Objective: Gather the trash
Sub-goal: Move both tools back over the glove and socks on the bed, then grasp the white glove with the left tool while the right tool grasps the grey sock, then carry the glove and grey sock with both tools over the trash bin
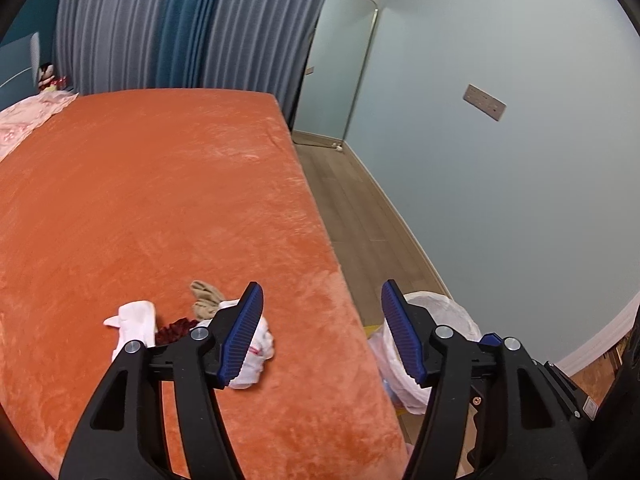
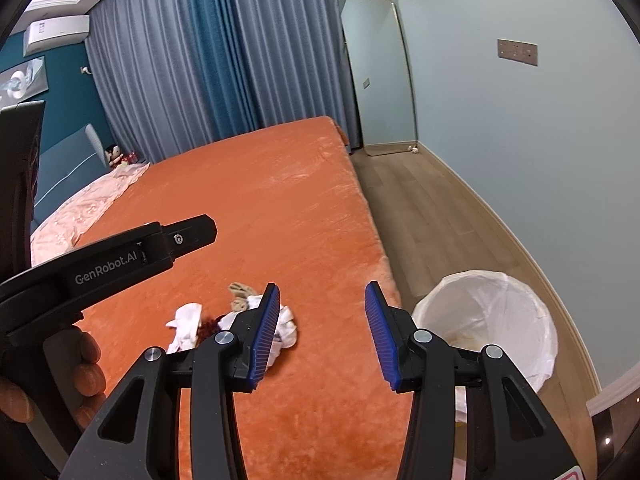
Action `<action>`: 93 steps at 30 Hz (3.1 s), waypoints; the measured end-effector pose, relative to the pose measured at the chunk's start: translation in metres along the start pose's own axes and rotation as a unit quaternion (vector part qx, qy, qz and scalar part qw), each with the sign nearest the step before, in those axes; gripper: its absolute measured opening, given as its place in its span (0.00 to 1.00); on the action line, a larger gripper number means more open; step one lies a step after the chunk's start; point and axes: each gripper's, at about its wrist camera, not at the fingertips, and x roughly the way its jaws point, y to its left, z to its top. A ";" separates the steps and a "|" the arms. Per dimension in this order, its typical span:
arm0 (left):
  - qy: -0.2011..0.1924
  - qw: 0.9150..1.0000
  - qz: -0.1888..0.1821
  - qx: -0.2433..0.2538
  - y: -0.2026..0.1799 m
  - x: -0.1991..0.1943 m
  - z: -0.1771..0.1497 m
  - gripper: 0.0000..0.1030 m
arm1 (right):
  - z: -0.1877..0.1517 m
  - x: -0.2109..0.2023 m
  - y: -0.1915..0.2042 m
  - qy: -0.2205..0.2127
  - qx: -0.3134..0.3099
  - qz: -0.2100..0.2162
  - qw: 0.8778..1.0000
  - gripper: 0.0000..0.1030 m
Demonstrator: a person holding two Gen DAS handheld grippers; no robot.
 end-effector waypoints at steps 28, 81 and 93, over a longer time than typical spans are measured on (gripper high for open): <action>0.071 0.984 0.115 -0.120 0.186 0.042 -0.053 0.70 | -0.060 0.115 0.086 0.115 -0.043 0.029 0.992 0.49; 0.066 0.991 0.041 -0.108 0.142 0.049 -0.022 0.06 | -0.048 0.116 0.061 0.106 0.027 0.071 0.991 0.26; 0.002 1.000 -0.025 0.005 -0.008 -0.009 0.019 0.06 | 0.020 0.000 0.000 -0.025 0.037 0.057 0.997 0.27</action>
